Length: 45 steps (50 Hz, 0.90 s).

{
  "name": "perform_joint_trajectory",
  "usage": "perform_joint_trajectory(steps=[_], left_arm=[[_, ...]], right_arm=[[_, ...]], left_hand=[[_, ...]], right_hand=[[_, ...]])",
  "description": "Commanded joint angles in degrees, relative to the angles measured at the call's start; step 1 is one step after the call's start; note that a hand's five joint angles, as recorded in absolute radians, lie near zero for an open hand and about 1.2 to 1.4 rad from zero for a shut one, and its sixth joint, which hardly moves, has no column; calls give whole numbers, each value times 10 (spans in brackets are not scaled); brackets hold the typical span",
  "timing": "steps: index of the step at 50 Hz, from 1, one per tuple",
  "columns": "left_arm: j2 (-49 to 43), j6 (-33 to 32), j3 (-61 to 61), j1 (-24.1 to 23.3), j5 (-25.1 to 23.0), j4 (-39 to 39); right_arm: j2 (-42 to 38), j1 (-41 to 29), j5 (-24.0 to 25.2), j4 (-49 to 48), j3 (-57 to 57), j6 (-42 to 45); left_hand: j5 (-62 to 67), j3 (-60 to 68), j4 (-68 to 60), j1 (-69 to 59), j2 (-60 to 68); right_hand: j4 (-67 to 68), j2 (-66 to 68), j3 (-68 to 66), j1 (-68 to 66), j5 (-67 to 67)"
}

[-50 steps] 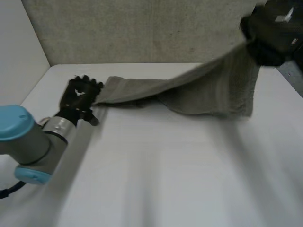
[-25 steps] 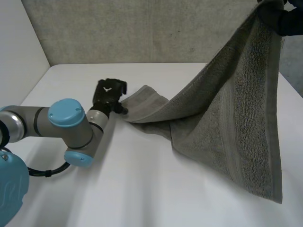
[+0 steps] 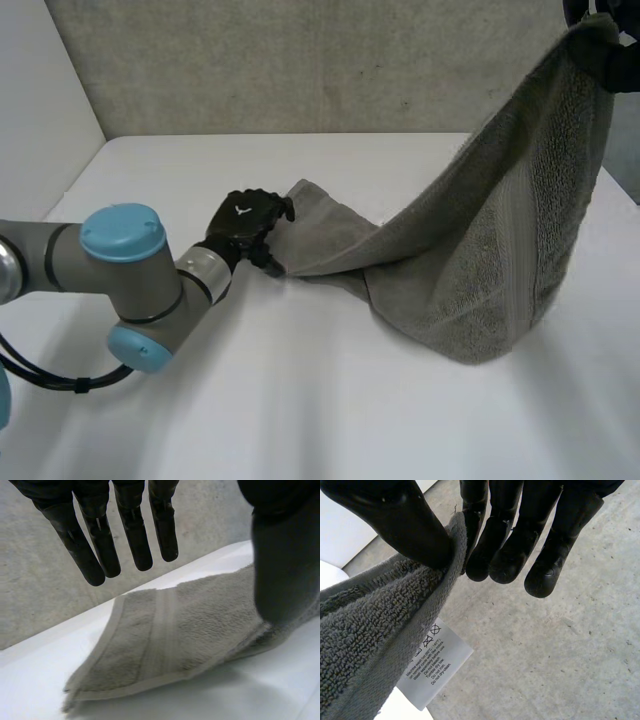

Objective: Fold the towel.

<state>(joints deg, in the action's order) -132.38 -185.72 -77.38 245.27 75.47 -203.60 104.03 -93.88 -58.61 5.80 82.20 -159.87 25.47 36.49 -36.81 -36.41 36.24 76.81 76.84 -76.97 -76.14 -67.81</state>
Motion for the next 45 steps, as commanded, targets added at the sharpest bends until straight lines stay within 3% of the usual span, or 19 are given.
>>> perform_joint_trajectory(steps=[1,11,28,33,35,36,39,41,42,45], left_arm=[[26,1,-17,20,-1,-1],[34,-2,-68,14,-63,-2],[-87,3,97,-56,-35,0],[-107,4,132,-74,-26,0],[-111,3,143,-76,-24,-5],[-111,3,143,-76,-24,-5],[-106,3,148,-73,-1,-8],[-87,1,146,-53,59,-19],[-87,1,146,-52,59,-19],[-34,1,131,1,114,-42]], right_arm=[[-1,-2,0,-14,14,1],[-2,-1,2,-30,18,0],[-1,-1,2,-28,11,-2],[-1,1,2,-29,16,-1],[-1,1,2,-30,16,-1],[-1,4,2,-30,16,-1],[-1,5,2,-30,16,-2],[-1,5,1,-30,14,-2],[-1,6,-1,-32,12,-4],[-1,11,-5,-32,5,-9]], left_hand=[[-5,-16,19,15,-13],[2,-9,12,8,-6],[23,13,-10,-14,16],[185,175,-171,-175,177],[444,434,-431,-435,436],[445,435,-432,-436,438],[445,435,-432,-436,438],[445,435,-432,-436,438],[445,435,-432,-436,438],[445,435,-432,-436,438]], right_hand=[[32,32,-30,-39,-22],[32,32,-30,-39,-22],[32,32,-30,-39,-22],[32,32,-30,-39,-22],[32,32,-30,-39,-22],[32,32,-30,-39,-22],[32,32,-30,-39,-22],[32,32,-30,-39,-22],[32,32,-30,-39,-22],[32,32,-30,-39,-22]])
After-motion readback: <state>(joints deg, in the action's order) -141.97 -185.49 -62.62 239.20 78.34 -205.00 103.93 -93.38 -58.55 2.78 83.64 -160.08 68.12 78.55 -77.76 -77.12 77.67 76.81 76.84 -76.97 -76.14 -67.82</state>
